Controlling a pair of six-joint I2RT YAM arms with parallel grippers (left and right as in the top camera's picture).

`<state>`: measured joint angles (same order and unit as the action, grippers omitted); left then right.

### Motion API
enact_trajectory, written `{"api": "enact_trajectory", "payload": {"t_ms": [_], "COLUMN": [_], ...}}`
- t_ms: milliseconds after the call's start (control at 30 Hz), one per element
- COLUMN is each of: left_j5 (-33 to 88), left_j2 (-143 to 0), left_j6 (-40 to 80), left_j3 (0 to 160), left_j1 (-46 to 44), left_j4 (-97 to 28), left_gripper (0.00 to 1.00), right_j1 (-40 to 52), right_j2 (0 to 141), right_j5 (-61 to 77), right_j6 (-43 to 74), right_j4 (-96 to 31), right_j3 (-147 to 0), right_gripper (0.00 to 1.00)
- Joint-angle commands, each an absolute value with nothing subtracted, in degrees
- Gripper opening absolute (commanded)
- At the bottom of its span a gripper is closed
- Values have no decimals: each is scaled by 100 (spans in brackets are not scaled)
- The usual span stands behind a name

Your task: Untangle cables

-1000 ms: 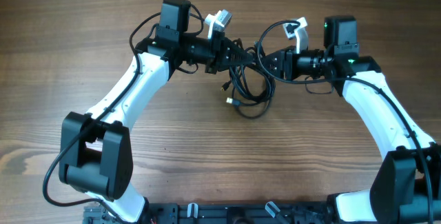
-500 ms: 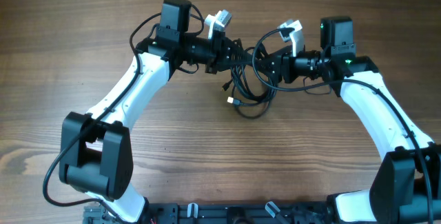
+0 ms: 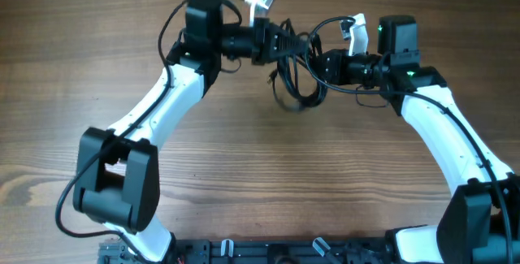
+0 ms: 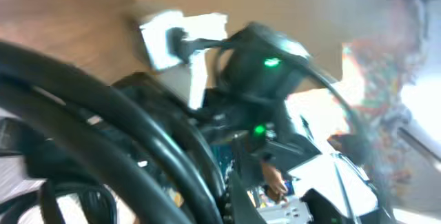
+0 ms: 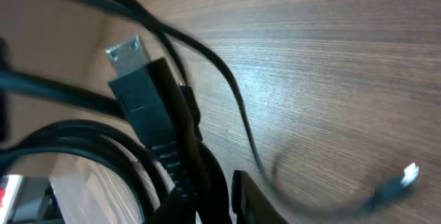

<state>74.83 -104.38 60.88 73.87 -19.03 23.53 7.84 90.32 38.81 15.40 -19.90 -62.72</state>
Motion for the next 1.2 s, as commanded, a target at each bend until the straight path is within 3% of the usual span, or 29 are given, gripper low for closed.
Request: {"api": "enact_trajectory", "payload": {"t_ms": [0, 267, 433, 700, 733, 800, 967, 1067, 1167], "left_j5": [7769, 7723, 7723, 7708, 7706, 7706, 7660, 7249, 6082], "left_j2": [-10287, -10287, -10287, -10287, -10287, -10287, -10287, -10287, -10287], "left_j6": [7124, 7120, 7118, 7076, 7076, 7076, 7076, 7118, 7124], "left_j3": [7577, 7577, 7577, 7577, 7577, 7577, 7577, 7577, 7577], "left_j1": [-1820, -1050, -718, -663, -663, -666, -816, -854, -854], "left_j4": [3282, 3277, 3256, 3208, 3190, 3190, 3190, 2493, 338], "left_gripper": [4, 4, 4, 4, 4, 4, 4, 4, 4], "right_j1": [744, 749, 749, 742, 744, 744, 770, 1100, 1684], "right_j2": [9087, 9091, 9091, 9085, 9072, 9072, 9011, 9011, 9019], "right_j5": [3404, 2932, 1527, 1839, 2047, 2578, 3275, 3612, 3538], "right_j6": [1863, 2300, 2976, 2521, 2226, 1481, 1022, 1066, 1068], "right_j4": [-2364, -3500, -4324, -4534, -4593, -4956, -5618, -5457, -5225], "right_j3": [-6250, -6252, -6250, -6294, -6403, -6932, -8331, -8527, -8527], "right_gripper": [19, 19, 17, 17, 20, 38, 75, 76, 75]}}
